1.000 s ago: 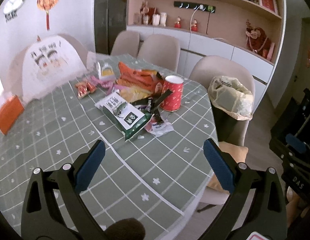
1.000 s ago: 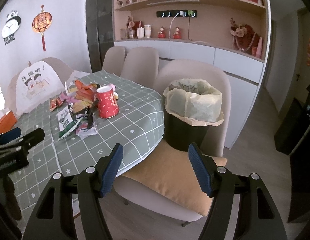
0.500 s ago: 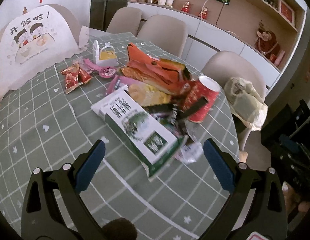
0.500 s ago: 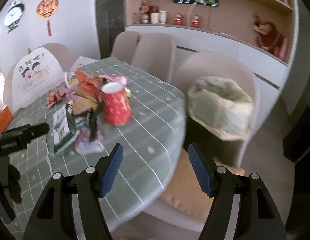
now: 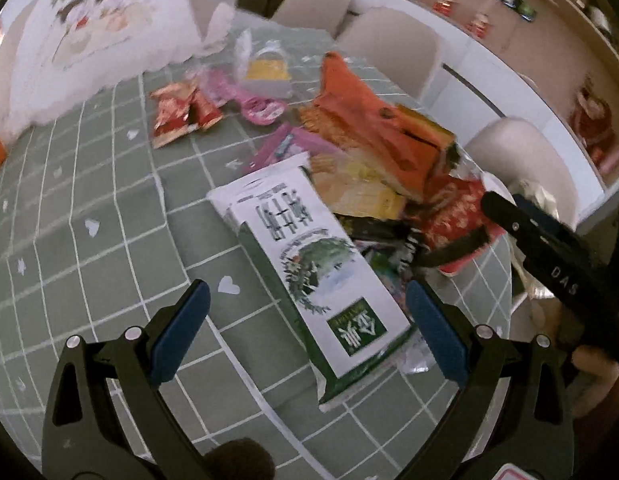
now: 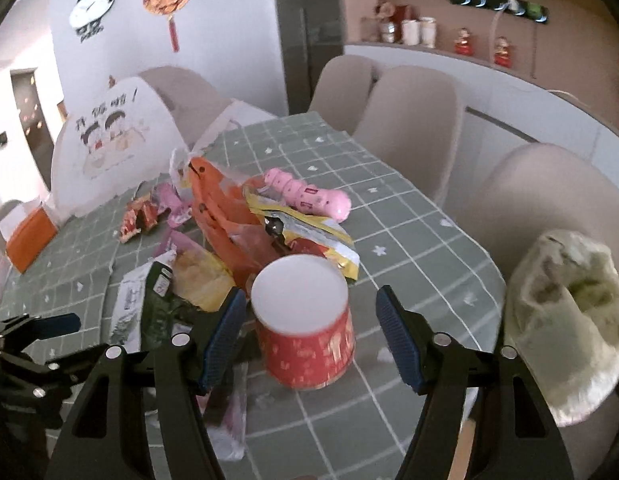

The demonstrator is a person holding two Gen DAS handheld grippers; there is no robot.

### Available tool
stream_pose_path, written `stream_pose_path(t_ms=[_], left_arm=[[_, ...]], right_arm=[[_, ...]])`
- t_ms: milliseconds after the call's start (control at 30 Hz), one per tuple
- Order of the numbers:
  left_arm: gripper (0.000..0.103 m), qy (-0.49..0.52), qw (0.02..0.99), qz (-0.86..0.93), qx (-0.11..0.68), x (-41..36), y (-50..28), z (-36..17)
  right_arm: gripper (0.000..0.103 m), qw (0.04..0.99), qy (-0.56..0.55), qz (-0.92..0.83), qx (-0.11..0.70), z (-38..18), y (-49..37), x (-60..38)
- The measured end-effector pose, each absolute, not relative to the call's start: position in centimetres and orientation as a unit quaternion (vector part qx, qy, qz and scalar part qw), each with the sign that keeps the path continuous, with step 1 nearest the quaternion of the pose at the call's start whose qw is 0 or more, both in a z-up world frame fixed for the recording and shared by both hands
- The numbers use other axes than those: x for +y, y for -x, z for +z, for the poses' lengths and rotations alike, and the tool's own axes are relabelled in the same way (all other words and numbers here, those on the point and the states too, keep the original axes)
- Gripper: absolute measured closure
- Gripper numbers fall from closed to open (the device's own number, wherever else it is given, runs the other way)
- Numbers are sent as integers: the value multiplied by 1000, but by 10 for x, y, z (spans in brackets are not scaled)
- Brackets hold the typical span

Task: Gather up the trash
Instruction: 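Grasp the white-green milk carton with the left gripper while the right grasps the red cup, then carry the milk carton and red cup to the trash bin and release both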

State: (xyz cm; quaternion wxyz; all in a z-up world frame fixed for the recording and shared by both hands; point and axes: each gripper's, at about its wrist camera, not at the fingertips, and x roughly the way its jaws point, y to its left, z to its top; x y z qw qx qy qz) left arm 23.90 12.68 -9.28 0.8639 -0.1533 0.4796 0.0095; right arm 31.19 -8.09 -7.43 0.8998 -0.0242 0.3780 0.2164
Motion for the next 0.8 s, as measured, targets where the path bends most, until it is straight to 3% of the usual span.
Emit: stream_pose_path(t_ms=[133,533,633,733,800], left_arm=[[10,173,855,31,488,134,-251,-101],[29,221,823,49,521,148,-280,-121],[37,225,814,27,535,153,-285,-121],[55,202,824,12,530,155,-282,-108],[55,188,843,-3,504,153,-272,-87]], right_arm=[[53,904,-1,231,359,-55,-316,-101],[53,925,5,140,354,-28,-289,-175],[53,926,-1,119,360,-30,-270,-185],[53,930,-7,98,354,-24,-250,-194],[53,935,-10,83,344,-16,-236,-200]])
